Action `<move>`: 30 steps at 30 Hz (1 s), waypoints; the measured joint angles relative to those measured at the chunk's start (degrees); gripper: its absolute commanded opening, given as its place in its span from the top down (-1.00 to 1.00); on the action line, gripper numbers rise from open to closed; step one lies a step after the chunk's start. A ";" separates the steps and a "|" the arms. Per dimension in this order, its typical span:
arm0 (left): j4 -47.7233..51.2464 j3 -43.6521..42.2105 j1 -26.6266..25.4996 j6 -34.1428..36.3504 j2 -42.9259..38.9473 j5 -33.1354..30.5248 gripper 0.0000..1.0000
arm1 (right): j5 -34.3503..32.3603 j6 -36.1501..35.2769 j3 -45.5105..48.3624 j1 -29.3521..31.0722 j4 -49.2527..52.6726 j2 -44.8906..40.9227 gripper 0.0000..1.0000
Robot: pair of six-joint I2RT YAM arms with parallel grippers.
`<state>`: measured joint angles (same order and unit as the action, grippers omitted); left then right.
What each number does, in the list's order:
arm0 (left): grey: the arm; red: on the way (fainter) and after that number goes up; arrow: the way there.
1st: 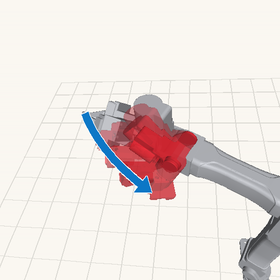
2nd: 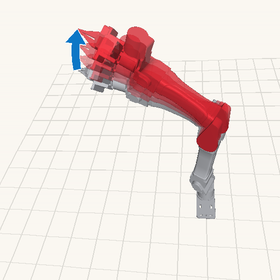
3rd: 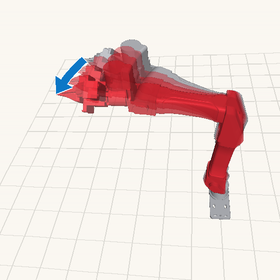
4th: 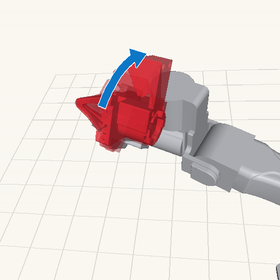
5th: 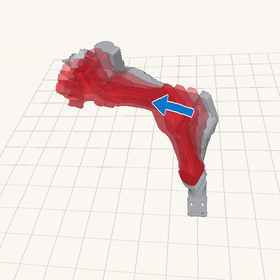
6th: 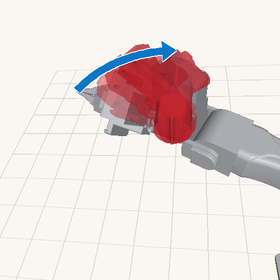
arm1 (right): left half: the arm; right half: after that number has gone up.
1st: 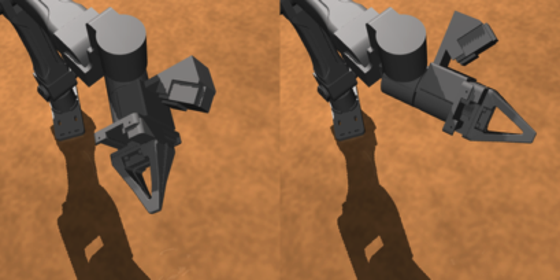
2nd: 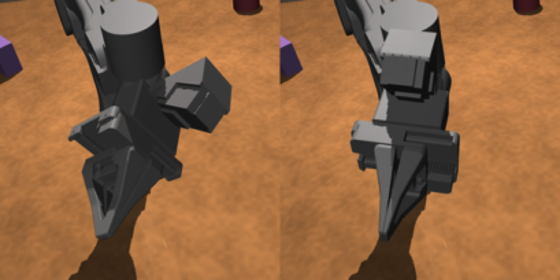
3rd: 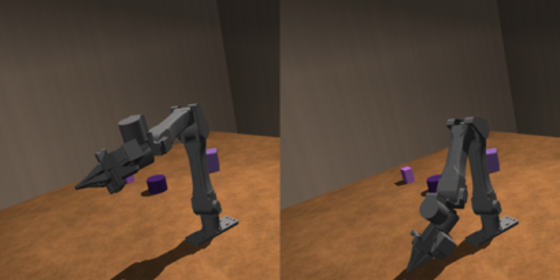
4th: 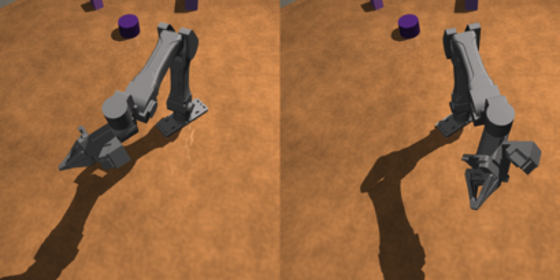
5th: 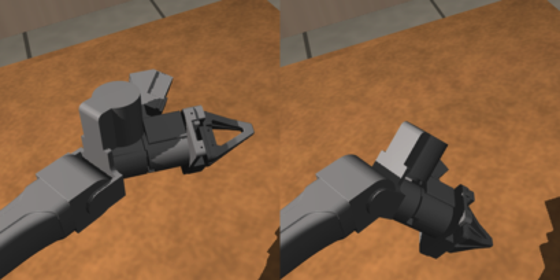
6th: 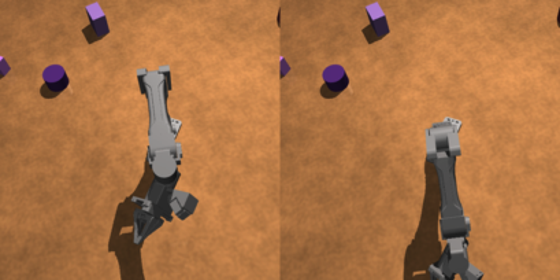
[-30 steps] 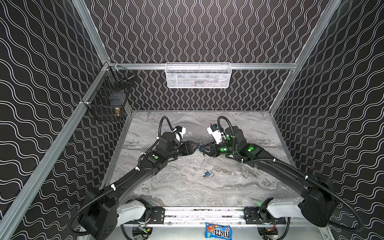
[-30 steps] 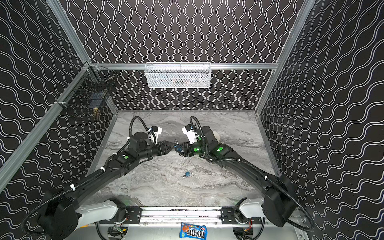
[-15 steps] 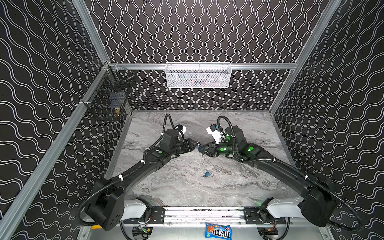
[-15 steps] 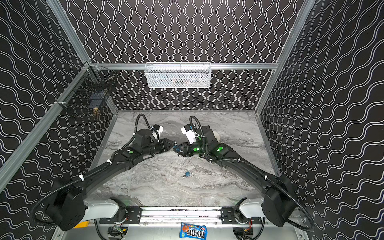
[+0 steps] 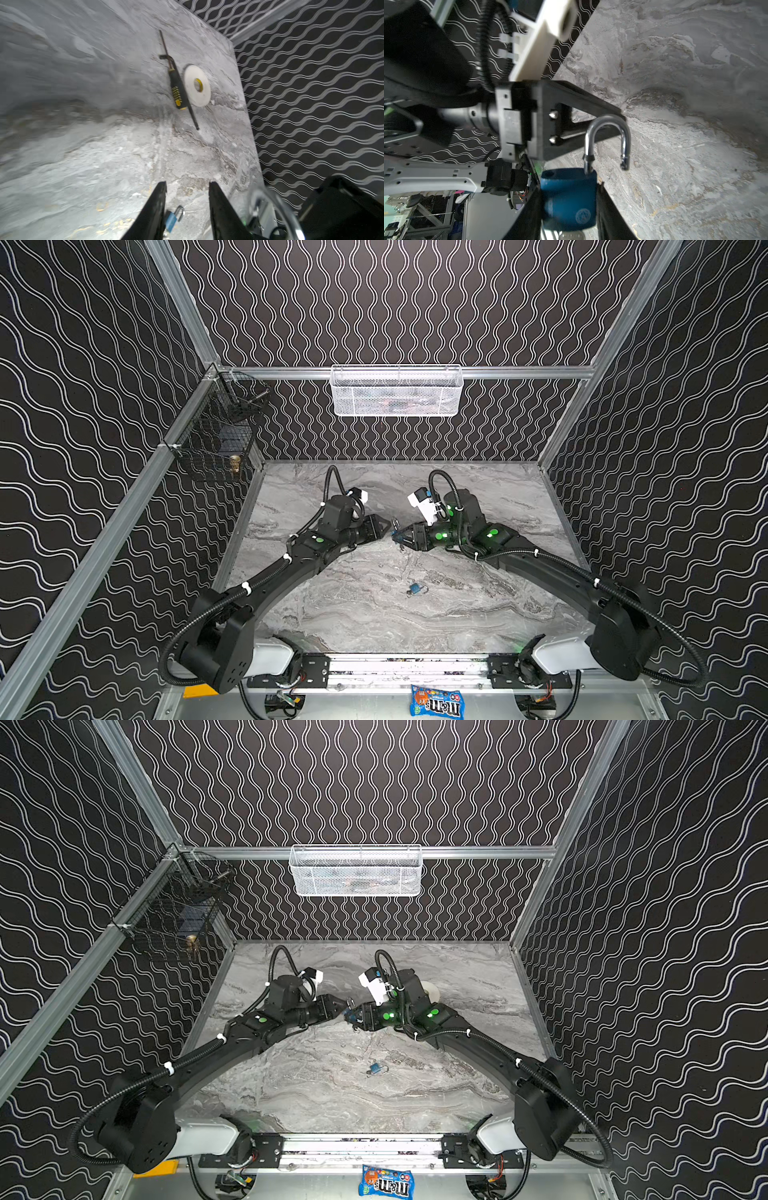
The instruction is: Unlock with the key
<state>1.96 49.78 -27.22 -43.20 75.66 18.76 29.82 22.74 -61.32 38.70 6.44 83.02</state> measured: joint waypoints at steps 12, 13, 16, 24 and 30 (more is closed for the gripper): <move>17.18 -7.98 5.18 1.36 -11.72 -11.89 0.09 | -21.57 -4.79 -6.01 3.65 5.20 18.10 0.52; 17.64 -8.50 5.46 1.36 -12.22 -12.63 0.08 | -23.43 -4.81 -6.45 4.00 5.46 19.65 0.53; 18.97 -9.62 6.25 1.33 -12.70 -13.18 0.06 | -25.79 -5.27 -7.30 5.44 5.73 23.08 0.52; 18.60 -11.13 7.69 0.90 -11.50 -13.62 -0.08 | -31.36 -5.38 -8.96 7.48 6.67 29.38 0.19; 17.81 -11.45 8.85 0.02 -11.28 -14.43 -0.56 | -32.65 -6.82 -12.11 8.55 7.85 29.46 -0.40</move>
<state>19.77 38.33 -18.37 -43.18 64.38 4.34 -2.83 15.92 -73.43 47.24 14.28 112.49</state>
